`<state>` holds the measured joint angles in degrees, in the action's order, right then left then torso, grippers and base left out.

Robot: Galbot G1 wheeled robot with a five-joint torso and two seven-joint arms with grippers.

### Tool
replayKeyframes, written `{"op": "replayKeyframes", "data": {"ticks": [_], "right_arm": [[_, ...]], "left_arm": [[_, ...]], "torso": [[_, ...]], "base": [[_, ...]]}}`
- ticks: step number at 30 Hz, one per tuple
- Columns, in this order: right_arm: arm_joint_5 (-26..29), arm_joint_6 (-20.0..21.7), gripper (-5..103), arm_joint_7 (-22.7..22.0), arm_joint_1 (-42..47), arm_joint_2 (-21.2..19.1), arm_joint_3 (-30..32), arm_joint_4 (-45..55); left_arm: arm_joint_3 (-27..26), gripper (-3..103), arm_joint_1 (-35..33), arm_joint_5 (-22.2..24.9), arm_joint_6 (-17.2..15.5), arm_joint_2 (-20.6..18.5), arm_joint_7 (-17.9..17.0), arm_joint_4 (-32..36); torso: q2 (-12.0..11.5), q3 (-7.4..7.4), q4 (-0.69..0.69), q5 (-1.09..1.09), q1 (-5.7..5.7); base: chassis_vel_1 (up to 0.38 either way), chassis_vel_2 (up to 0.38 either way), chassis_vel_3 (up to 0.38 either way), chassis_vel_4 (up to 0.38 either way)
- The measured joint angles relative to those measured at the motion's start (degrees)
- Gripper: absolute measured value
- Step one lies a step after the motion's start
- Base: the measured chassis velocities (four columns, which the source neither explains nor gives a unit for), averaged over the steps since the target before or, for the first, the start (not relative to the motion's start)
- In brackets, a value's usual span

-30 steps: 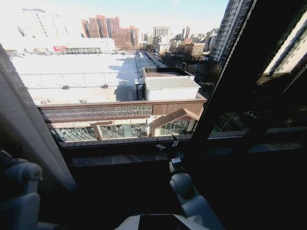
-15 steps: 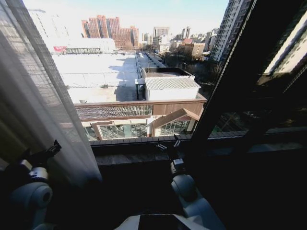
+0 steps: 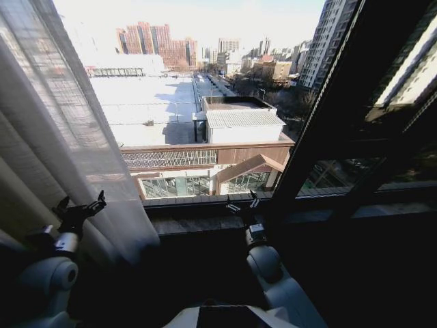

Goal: Open the curtains by pulling them apart, changing their state from closed to fully open.

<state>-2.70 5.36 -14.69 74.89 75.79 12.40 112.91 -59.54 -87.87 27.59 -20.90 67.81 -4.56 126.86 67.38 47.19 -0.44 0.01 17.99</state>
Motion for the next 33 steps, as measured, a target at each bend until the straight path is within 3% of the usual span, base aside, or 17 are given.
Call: {"op": "replayKeyframes", "data": {"ticks": [10, 24, 27, 30, 33], "right_arm": [[2.1, -0.1, 100, 0.4, -1.1, -1.0, 0.3, -1.5], [3.0, -0.7, 100, 0.6, -1.1, -1.3, 1.9, -2.8], [2.8, -0.7, 100, 0.6, -1.4, -0.9, 1.7, -3.1], [2.7, -0.7, 100, 0.6, -1.5, -0.5, 1.5, -3.1], [1.5, -0.7, 100, 0.6, -1.6, 0.4, 0.9, -3.2]], "left_arm": [[3.7, 100, 0.5, 0.0, -1.1, -0.5, 1.4, 1.0], [8.8, 102, 7.5, 0.0, 2.6, -6.9, 1.1, -11.5], [8.9, 87, 7.9, 0.1, 3.5, -7.7, 1.1, -12.4], [8.9, 82, 7.8, 0.3, 3.9, -7.8, 1.2, -12.5], [8.1, 66, 7.7, 0.8, 4.5, -7.8, 1.3, -12.6]], "torso": [[0.0, 0.0, 0.01, 0.01, 0.0], [0.0, 0.0, 0.0, -0.01, 0.0], [0.0, 0.0, 0.01, 0.0, 0.0], [0.0, 0.0, 0.01, 0.0, 0.0], [0.0, 0.0, 0.01, 0.0, 0.0]], "base": [[0.0, 0.0, 0.0, 0.0], [0.0, 0.0, 0.0, 0.0], [0.0, 0.0, 0.0, 0.0], [0.0, 0.0, 0.0, 0.0], [0.0, 0.0, 0.0, 0.0]]}}
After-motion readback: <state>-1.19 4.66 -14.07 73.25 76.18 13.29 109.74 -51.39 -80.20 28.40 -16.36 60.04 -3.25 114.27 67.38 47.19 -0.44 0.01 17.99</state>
